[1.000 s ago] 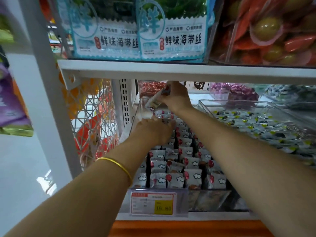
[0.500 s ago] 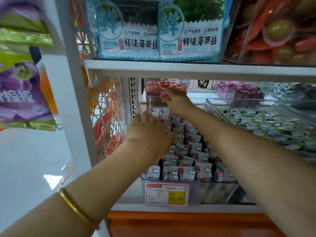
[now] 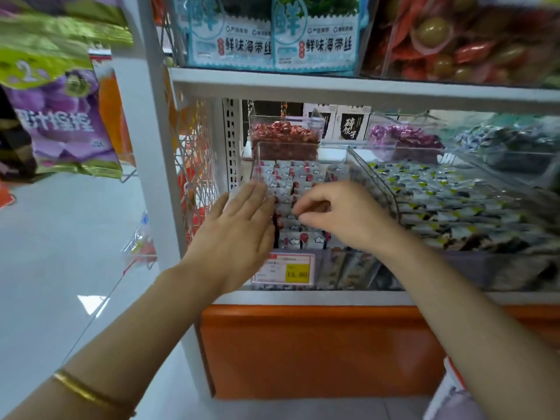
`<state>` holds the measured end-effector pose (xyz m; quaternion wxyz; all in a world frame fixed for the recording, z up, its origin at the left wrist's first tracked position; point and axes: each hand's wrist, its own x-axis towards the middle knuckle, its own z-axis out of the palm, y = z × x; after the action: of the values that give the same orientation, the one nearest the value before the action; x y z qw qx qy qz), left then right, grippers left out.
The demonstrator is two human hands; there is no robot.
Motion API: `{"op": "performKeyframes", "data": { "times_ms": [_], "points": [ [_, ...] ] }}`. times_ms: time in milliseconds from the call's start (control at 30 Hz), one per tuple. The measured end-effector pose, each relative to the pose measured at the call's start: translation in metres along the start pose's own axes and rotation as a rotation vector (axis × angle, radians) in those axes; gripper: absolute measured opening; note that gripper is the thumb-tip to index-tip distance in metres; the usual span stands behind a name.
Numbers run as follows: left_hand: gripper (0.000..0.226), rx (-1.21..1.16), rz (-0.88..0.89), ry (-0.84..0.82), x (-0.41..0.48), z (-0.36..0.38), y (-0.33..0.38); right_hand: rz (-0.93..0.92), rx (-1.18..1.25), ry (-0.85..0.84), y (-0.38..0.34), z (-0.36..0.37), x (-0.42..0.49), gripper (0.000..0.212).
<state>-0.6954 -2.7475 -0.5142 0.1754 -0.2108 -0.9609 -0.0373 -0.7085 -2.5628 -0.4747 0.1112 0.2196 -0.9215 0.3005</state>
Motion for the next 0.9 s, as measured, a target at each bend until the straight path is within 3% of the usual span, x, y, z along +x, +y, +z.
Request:
{"op": "performKeyframes", "data": {
  "times_ms": [167,267,400,633,767,900],
  "points": [
    [0.055,0.018,0.019,0.015,-0.006,0.003,0.0,-0.1,-0.364,-0.068,-0.003,0.016,-0.001,0.016],
    [0.058,-0.013,0.018,0.022,-0.006,0.004,0.0,-0.113,-0.357,-0.071,-0.004,0.02,0.001,0.012],
    [0.059,-0.151,0.026,0.022,-0.005,0.003,-0.001,-0.079,-0.085,0.029,-0.004,0.013,0.001,0.008],
    [0.061,-0.504,-0.011,0.163,-0.002,-0.011,0.007,0.001,0.531,0.415,-0.001,-0.015,-0.018,0.012],
    [0.055,-0.483,-0.016,0.202,-0.002,-0.016,0.012,0.074,0.863,0.424,0.003,-0.015,-0.025,0.018],
    [0.036,-0.564,-0.028,0.184,-0.005,-0.021,0.013,0.038,0.896,0.366,0.005,-0.017,-0.031,0.008]
  ]
}}
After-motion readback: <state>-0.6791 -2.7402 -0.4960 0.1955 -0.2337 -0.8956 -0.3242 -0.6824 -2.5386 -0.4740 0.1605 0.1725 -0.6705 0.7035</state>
